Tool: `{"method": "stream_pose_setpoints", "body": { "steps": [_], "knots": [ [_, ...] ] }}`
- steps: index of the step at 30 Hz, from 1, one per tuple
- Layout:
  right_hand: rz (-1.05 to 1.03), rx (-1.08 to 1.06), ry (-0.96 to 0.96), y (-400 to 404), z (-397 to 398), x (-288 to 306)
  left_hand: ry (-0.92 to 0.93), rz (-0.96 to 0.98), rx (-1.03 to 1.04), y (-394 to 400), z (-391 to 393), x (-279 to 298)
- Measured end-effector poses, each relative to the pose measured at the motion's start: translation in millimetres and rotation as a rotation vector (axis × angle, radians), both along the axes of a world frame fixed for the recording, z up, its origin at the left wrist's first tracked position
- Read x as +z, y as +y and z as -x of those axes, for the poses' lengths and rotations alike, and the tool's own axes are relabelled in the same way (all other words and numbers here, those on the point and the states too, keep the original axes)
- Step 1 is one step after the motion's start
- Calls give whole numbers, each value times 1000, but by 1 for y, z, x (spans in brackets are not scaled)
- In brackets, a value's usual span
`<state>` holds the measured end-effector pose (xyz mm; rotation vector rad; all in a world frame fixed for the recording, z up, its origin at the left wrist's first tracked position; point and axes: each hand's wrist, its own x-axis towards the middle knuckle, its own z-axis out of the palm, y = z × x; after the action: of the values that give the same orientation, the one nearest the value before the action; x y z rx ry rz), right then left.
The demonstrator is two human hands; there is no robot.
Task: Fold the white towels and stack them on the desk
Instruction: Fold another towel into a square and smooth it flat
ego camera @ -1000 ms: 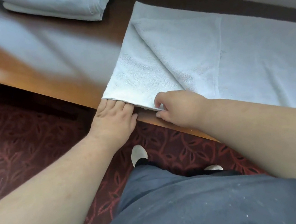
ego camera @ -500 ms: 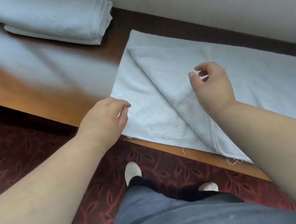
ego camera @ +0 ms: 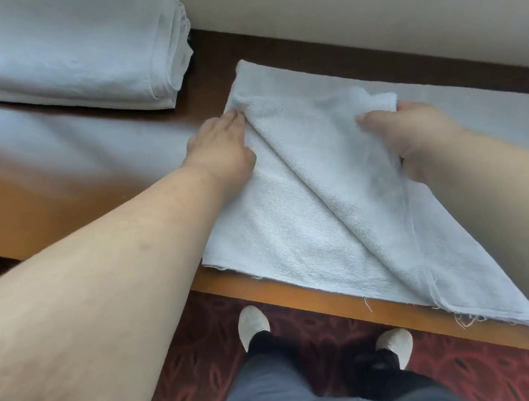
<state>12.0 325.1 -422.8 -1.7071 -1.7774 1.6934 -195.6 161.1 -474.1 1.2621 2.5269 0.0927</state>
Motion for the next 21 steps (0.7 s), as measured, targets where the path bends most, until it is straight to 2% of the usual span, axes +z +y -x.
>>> {"method": "stream_pose_setpoints", "body": {
  "steps": [1, 3, 4, 6, 7, 9, 13, 15, 21],
  "knots": [
    [17, 21, 104, -13, 4, 4, -13, -30, 21, -2, 4, 5],
    [-32, 137, 181, -42, 12, 12, -132, -168, 169, -3, 8, 16],
    [-71, 203, 196, -59, 15, 17, -293, -254, 316, -3, 8, 23],
    [-155, 372, 172, -91, 22, 22, -788, -331, 677, -2, 6, 37],
    [-207, 479, 139, -106, 24, 24, -978, -319, 774, -4, 6, 42],
    [-301, 686, 79, -133, 29, 25, -1150, -298, 765, -6, 9, 45],
    [-407, 952, 32, -169, 40, 23, -1082, -303, 762, -2, 19, 41],
    [-451, 1023, 13, -174, 44, 20, -1118, -293, 759, 5, 22, 39],
    [-566, 1254, -36, -174, 53, 7, -1094, -351, 591, 39, 37, 52]
  ]
}}
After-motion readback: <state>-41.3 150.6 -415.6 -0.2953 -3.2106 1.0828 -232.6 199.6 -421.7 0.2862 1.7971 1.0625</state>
